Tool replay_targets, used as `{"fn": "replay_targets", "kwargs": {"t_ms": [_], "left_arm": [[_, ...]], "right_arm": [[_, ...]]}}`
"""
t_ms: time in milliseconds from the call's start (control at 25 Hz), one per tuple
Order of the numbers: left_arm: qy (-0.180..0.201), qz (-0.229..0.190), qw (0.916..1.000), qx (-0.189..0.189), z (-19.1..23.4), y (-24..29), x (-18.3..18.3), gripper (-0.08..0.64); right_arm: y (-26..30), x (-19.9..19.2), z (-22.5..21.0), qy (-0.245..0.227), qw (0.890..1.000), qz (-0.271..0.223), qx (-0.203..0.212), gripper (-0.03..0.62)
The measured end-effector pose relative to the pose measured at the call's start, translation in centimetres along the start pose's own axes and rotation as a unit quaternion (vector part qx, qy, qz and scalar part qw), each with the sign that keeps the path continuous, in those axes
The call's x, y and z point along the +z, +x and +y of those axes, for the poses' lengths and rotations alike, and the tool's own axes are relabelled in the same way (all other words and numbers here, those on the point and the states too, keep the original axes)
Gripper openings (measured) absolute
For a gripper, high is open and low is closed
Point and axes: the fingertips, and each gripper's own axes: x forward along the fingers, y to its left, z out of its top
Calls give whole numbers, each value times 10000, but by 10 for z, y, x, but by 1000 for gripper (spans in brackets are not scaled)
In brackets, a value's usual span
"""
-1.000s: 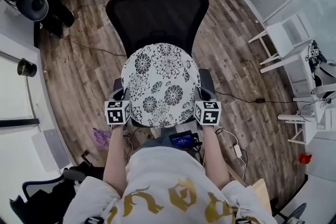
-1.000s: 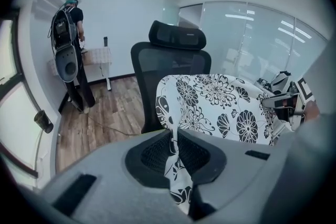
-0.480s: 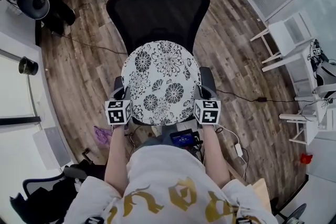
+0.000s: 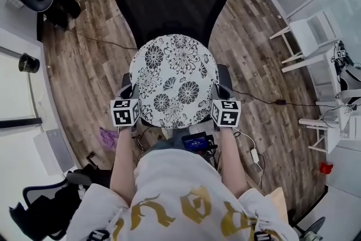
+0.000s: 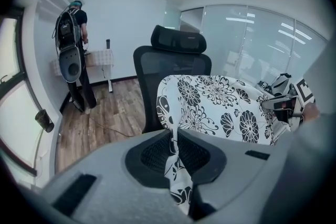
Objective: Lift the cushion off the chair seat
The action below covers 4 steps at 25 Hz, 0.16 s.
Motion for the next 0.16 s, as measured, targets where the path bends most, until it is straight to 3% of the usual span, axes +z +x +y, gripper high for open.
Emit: {"fn": "replay_targets", "kwargs": {"t_ms": [160], "left_arm": [[45,-50,10000,-30,-1,2,6,32]], "right_arm": [[2,3,-4,21,10000,-37,-18,18]]}}
